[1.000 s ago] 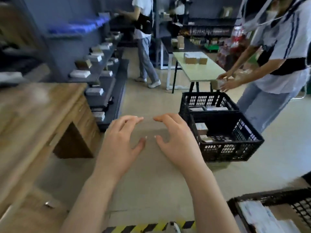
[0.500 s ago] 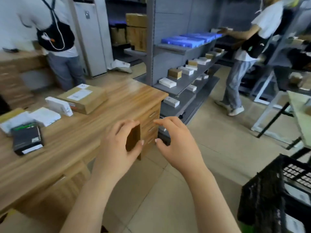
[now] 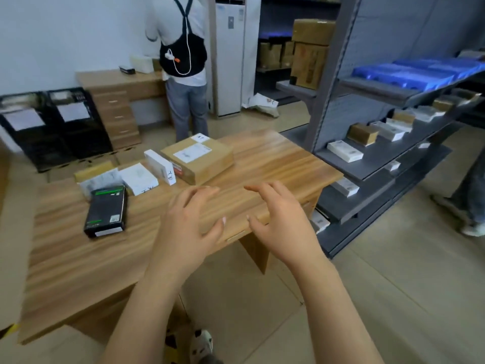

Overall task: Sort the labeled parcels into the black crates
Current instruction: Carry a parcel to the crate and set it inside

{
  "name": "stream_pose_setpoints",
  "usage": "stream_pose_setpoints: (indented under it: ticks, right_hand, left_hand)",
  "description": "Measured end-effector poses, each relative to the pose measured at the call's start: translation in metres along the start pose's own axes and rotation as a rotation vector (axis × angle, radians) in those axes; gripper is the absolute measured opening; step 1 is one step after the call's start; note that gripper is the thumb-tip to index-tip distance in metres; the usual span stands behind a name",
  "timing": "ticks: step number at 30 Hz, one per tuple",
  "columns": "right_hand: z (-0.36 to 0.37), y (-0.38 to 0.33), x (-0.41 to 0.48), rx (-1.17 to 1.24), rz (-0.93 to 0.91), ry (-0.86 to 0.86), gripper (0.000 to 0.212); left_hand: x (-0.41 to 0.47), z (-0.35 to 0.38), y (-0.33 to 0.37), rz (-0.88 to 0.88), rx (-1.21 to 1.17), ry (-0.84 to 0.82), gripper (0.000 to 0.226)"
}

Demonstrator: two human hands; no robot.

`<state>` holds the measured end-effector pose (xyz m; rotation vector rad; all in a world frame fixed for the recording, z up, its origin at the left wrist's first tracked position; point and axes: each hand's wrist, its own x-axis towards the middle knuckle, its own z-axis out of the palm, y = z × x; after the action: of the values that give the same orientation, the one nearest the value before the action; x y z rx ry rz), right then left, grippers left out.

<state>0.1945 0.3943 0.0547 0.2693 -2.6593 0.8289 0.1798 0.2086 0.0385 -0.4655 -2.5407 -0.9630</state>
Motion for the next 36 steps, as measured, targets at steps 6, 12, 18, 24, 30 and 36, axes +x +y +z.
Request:
stream_pose_setpoints:
  ticks: [6,12,18,24,30,36]
  right_hand:
    - [0.028,0.015,0.12,0.001,-0.033,0.002,0.058]
    - [0.066,0.038,0.225,0.049,-0.019,0.036,0.058]
    - [0.101,0.079,0.294,0.096,0.017,-0.077,0.064]
    - [0.152,0.146,0.369,0.105,0.02,-0.284,0.081]
    - [0.203,0.215,0.444,0.081,-0.009,-0.505,0.082]
    - [0.251,0.266,0.485,0.005,0.051,-0.711,0.087]
  left_hand:
    - [0.108,0.012,-0.053,0.013,0.029,0.051,0.048]
    - [0.202,0.024,-0.107,0.005,0.036,0.067,0.049]
    - [0.261,0.056,-0.156,-0.092,0.062,0.01,0.055]
    - [0.304,0.116,-0.208,-0.304,0.154,-0.076,0.067]
    - [0.324,0.187,-0.246,-0.616,0.157,-0.084,0.073]
    - [0.329,0.245,-0.279,-0.872,0.141,-0.099,0.092]
